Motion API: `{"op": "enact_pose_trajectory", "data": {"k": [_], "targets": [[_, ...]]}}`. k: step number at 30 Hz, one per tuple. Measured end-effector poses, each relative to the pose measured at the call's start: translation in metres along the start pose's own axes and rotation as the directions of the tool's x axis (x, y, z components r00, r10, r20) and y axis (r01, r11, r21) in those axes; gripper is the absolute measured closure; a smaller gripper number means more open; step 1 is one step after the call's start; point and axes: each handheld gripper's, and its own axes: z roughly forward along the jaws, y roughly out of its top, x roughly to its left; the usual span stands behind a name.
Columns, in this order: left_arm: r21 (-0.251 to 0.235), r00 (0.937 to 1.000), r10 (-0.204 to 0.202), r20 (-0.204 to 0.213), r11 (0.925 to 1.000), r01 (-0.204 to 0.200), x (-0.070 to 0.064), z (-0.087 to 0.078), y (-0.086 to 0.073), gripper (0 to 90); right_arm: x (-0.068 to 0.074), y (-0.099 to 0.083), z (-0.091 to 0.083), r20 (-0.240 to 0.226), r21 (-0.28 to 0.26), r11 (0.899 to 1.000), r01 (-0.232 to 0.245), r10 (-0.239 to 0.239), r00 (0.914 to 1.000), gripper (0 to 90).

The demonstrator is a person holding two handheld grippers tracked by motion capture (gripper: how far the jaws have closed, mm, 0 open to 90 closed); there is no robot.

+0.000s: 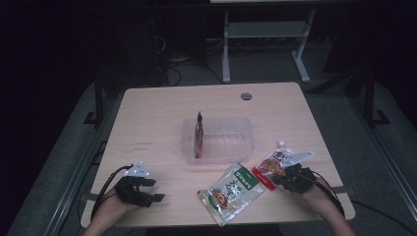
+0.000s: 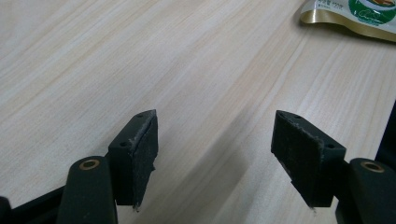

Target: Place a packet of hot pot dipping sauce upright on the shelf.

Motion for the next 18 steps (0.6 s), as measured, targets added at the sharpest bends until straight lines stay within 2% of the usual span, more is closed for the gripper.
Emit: {"op": "enact_pose_trajectory", "data": {"k": [6,8,10,12,15,16,17,18], "targets": [[-0.006,1.0000,0.000,0.000,1.0000,0.000,-0.002,-0.001,0.002,31.5,0.002,0.015,0.011,-0.015,-0.006,1.000,0.026,-0.026,0.9995,89.9],[-0.027,1.0000,0.002,0.008,0.9996,-0.002,-0.006,-0.002,0.007,32.3,0.001,0.016,0.011,-0.016,-0.020,0.999,0.033,-0.033,0.9993,89.8],[-0.065,0.9997,0.012,0.021,0.9978,-0.011,-0.012,-0.002,0.013,35.0,-0.001,0.015,0.007,-0.024,-0.045,0.999,0.007,-0.008,0.9997,89.8],[-0.088,0.9986,0.038,0.036,0.9955,-0.034,-0.020,-0.001,0.023,40.8,-0.005,0.013,0.001,-0.010,-0.066,0.998,-0.007,0.006,0.9999,89.4],[-0.117,0.9957,0.059,0.071,0.9919,-0.050,-0.030,0.005,0.040,50.1,-0.014,0.011,-0.007,0.008,-0.096,0.995,-0.039,0.040,0.9992,78.2],[-0.122,0.9958,0.060,0.069,0.9913,-0.051,-0.033,0.008,0.045,53.4,-0.018,0.010,-0.010,0.012,-0.099,0.994,-0.054,0.056,0.9984,75.4],[-0.122,0.9953,0.073,0.064,0.9905,-0.064,-0.037,0.013,0.053,59.2,-0.020,0.009,-0.012,0.015,-0.103,0.992,-0.068,0.069,0.9975,71.9],[-0.130,0.9938,0.077,0.080,0.9893,-0.066,-0.041,0.017,0.060,64.2,-0.024,0.007,-0.014,0.023,-0.113,0.990,-0.081,0.084,0.9962,68.4]]}}
